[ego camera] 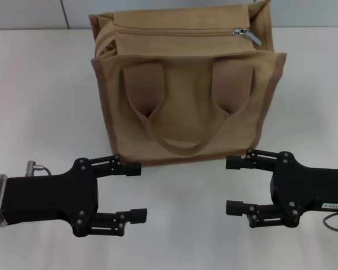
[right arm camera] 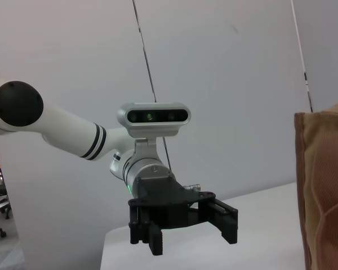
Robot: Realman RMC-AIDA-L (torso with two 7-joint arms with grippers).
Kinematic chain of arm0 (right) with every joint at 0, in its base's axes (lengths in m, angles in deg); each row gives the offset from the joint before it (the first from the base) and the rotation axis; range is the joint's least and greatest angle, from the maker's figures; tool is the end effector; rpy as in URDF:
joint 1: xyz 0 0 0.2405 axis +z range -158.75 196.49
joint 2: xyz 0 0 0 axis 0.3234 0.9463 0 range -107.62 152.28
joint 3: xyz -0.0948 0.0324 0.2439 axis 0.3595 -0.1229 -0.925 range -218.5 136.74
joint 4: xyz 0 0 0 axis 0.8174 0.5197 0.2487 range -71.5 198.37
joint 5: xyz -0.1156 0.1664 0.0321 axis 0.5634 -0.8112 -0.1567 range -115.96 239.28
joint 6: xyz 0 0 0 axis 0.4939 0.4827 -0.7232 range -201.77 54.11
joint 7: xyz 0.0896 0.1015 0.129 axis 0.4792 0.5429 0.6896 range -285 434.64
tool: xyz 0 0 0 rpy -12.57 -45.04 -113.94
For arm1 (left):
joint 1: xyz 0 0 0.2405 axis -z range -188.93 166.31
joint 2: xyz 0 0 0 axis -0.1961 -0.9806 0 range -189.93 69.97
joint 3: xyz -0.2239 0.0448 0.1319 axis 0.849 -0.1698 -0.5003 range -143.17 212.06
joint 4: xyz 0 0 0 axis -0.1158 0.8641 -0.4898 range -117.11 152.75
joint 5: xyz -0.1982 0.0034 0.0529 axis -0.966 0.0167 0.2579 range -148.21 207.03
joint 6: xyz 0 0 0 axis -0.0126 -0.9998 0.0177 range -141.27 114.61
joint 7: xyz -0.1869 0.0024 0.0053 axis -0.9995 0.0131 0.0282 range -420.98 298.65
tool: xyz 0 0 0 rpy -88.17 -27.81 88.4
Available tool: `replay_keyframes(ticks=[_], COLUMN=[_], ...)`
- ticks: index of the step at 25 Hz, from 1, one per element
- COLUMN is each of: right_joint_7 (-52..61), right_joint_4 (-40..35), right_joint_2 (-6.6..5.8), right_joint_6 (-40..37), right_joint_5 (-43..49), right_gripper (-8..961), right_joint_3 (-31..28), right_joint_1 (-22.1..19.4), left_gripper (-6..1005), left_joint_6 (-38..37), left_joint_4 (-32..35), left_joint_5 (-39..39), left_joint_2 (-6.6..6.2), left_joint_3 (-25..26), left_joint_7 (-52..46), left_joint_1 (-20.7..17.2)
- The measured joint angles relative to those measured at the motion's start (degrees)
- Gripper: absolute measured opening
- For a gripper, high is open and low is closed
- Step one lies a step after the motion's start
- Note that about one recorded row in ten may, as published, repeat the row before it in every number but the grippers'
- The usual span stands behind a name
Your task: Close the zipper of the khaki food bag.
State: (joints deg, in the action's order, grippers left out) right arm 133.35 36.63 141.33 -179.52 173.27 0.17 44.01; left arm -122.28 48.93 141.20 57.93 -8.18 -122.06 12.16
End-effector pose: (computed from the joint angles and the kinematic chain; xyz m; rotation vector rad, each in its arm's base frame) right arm 0.2403 0.2599 -0.0578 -2.8759 0.3431 1.0559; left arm -0.2464 0.2524 -0.0430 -2.9253 -0.3217 -1.0206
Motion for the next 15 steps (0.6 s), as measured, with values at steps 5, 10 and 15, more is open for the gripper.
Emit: replay_keyframes(ticks=[5, 10, 15], right_joint_7=[0.01, -0.01, -0.03], right_joint_4=[0.00, 0.00, 0.00], right_joint_2=[0.00, 0.00, 0.00], right_joint_6=[-0.01, -0.02, -0.04], right_joint_5=[0.00, -0.02, -0.08], right_gripper=[810, 810, 810], right_joint_3=[0.00, -0.01, 0.00], right_joint_1=[0.00, 0.00, 0.00], left_gripper=[815, 815, 815], left_joint_6=[-0.03, 0.63, 0.79], left_joint_4=[-0.01, 0.00, -0.01], left_joint_5=[0.00, 0.00, 0.00], left_joint_2=[0.10, 0.15, 0.21], left_joint_3=[0.00, 0.00, 0.00], left_joint_7=[0.02, 0.28, 0.46], left_joint_1=[0.00, 0.08, 0.09])
